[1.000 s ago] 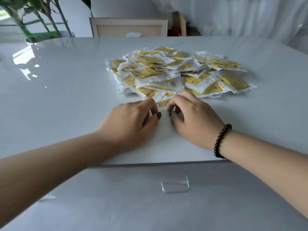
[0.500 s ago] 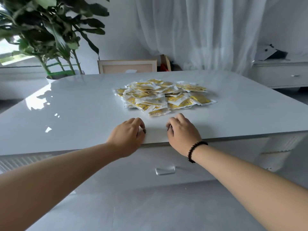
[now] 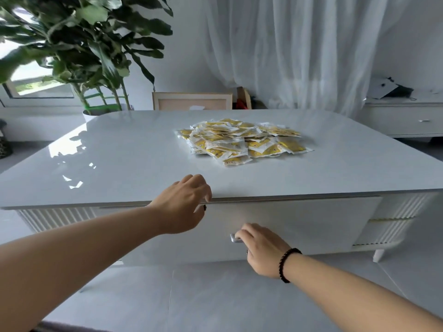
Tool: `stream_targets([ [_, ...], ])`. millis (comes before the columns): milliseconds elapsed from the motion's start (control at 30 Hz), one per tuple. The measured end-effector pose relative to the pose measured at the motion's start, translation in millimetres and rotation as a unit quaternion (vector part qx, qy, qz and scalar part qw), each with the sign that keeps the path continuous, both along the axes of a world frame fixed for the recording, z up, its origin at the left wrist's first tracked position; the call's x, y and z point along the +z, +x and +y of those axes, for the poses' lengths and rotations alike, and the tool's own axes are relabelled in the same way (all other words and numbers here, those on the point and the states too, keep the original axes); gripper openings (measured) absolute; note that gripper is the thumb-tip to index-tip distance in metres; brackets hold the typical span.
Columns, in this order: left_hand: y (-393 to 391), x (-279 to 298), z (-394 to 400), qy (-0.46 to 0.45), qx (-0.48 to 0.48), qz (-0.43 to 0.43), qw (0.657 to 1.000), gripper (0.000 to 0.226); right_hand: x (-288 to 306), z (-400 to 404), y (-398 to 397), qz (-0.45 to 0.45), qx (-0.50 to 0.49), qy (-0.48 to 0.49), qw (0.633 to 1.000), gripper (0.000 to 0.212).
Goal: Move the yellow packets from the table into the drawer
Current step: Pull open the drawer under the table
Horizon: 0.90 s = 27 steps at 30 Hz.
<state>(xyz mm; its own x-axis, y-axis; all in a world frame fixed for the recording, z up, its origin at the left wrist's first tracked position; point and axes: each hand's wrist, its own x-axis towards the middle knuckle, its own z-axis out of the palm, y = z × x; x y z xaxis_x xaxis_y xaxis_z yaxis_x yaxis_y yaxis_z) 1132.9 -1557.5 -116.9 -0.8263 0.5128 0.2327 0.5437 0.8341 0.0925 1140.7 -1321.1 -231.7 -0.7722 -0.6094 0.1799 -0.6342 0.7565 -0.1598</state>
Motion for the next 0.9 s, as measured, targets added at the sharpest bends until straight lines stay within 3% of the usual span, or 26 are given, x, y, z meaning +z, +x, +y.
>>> stream_targets([
  [100, 5, -2, 4, -0.013, 0.001, 0.015, 1.0, 0.026, 2, -8, 0, -0.04, -0.08, -0.004, 0.996, 0.037],
  [233, 7, -8, 7, -0.038, -0.003, 0.048, 0.998, 0.029, 9, -22, 3, -0.104, -0.124, 0.07, 0.984, 0.041],
  [500, 15, -4, 16, -0.109, 0.037, 0.03, 0.993, 0.038, 38, -22, 14, -0.224, -0.11, 0.157, 0.956, 0.049],
  [567, 19, -3, 15, -0.13, 0.047, 0.025, 0.99, 0.039, 49, -23, 20, -0.258, -0.097, 0.181, 0.944, 0.035],
  [600, 21, -2, 14, -0.143, 0.051, 0.021, 0.988, 0.038, 57, -24, 23, -0.264, -0.093, 0.196, 0.94, 0.018],
  [700, 28, 2, 11, -0.189, 0.058, -0.002, 0.98, 0.037, 87, -27, 29, -0.193, -0.08, 0.188, 0.96, 0.026],
  [767, 31, 4, 9, -0.207, 0.052, -0.026, 0.976, 0.035, 109, -25, 29, -0.109, -0.063, 0.123, 0.984, 0.013],
  [833, 33, 7, 8, -0.207, 0.043, -0.058, 0.976, 0.031, 124, -16, 26, -0.054, -0.058, 0.055, 0.995, 0.023],
  [900, 34, 9, 7, -0.172, 0.048, -0.105, 0.978, 0.026, 129, -1, 21, -0.057, -0.069, 0.049, 0.995, 0.033],
])
